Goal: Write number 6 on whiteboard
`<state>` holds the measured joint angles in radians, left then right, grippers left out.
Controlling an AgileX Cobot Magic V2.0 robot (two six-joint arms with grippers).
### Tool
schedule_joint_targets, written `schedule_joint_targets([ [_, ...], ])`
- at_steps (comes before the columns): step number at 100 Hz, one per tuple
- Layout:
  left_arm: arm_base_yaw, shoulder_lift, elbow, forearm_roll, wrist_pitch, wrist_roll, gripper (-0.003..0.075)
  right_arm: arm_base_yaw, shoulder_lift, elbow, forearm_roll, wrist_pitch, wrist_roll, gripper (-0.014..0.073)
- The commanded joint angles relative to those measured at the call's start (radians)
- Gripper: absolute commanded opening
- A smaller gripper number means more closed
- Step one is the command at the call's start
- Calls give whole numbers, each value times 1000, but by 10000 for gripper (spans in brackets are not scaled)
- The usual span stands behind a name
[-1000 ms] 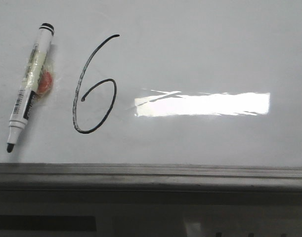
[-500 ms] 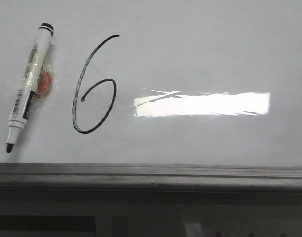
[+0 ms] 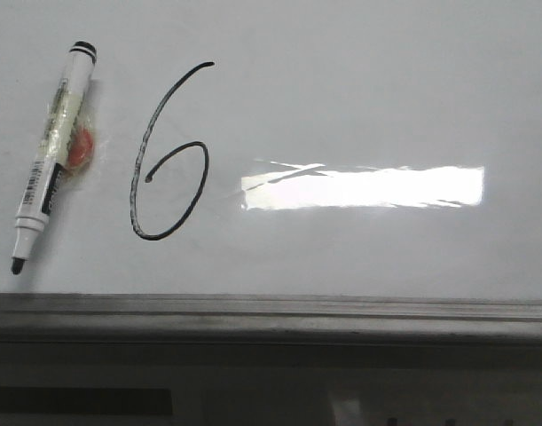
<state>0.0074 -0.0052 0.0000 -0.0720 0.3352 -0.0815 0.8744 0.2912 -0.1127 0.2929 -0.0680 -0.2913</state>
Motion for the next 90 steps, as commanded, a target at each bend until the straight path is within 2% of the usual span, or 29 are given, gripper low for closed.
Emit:
schedule_joint_targets([
  [1,2,-30,24,1,-43,0,-20,-7,7,-25,-9,-72,-8,-67],
  [34,2,-30,24,1,-43,0,-20,-9,7,-25,-9,-72,-8,-67],
  [48,2,-30,24,1,-43,0,-20,-64,7,-25,-9,-72,-8,-67],
  [60,2,-30,24,1,-43,0,-20,-169,7,-25,-9,-81,-8,-67],
  [90,2,-30,24,1,-43,0,-20,-573,9,-25,-9,-101,-8,-67],
])
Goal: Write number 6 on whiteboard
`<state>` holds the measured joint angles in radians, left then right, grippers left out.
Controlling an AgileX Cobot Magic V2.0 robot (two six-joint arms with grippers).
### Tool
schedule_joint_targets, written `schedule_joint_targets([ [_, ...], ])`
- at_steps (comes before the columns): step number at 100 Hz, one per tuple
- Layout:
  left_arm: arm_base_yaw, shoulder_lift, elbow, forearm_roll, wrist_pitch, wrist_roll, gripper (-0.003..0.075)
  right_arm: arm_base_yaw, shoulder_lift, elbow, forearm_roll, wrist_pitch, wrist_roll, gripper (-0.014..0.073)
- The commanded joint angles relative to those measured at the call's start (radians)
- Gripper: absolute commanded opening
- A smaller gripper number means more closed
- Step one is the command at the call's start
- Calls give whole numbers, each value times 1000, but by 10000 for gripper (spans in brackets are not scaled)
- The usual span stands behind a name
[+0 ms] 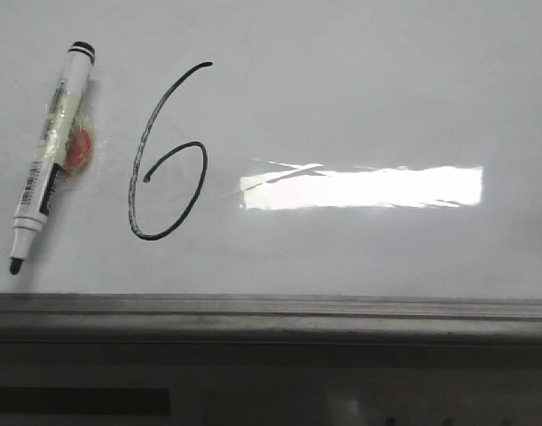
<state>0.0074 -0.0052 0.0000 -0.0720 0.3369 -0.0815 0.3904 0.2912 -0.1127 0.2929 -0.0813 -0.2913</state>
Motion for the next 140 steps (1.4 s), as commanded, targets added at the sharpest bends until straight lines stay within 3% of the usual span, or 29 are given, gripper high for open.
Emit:
schedule_joint_targets([
  [1,2,-30,24,1,-44,0,-20,-98,9,-25,-9,-88,-8,-67],
  [14,2,-30,24,1,-44,0,-20,-221,9,-23,-9,-63,-8,-67],
  [34,2,-30,24,1,-44,0,-20,-305,-6,14,-102,-64,3,-67],
  [54,2,-30,24,1,-44,0,-20,-351,-78,87,-258,-60,186,-67],
  [68,2,-30,24,1,-44,0,-20,-413,-144,139,-271,-60,232,-67],
  [96,2,-30,24,1,-44,0,-20,-540,-323,137,-281,200,232,-67],
  [117,2,-28,24,1,-46,0,-20,-543,-318,137,-283,390,227,-67],
  [140,2,-28,24,1,-46,0,-20,-541,-318,137,-283,390,224,-67],
])
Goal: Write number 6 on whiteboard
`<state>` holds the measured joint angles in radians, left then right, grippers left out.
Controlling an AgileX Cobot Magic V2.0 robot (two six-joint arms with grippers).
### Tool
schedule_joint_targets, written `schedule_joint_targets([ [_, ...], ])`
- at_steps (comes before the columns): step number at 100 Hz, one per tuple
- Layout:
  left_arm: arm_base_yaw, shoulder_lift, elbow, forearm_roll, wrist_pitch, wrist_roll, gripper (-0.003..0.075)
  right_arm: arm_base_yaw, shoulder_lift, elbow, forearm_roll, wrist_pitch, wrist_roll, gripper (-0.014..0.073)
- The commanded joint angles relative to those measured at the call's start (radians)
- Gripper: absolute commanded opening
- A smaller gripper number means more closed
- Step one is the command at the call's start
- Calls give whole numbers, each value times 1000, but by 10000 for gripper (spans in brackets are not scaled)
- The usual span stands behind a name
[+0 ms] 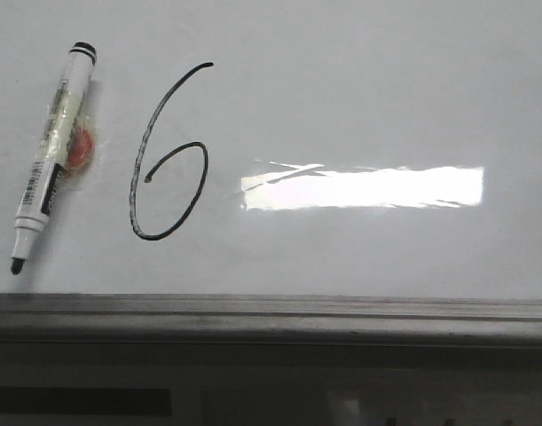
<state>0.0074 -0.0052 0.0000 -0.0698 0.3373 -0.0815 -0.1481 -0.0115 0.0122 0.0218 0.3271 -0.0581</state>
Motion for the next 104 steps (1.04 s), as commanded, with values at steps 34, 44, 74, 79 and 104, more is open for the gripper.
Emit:
schedule_joint_targets([
  [34,2,-28,24,-1,-47,0,-20,-2,-16,12,-12,-18,-9,-67],
  [44,2,-28,24,-1,-47,0,-20,4,-16,12,-12,-18,-9,-67],
  [74,2,-28,24,-1,-47,0,-20,20,-16,12,-12,-18,-9,-67],
  [79,2,-28,24,-1,-47,0,-20,20,-16,12,-12,-18,-9,-67],
  [104,2,-28,24,-1,-47,0,-20,20,-16,12,-12,-18,-9,-67],
])
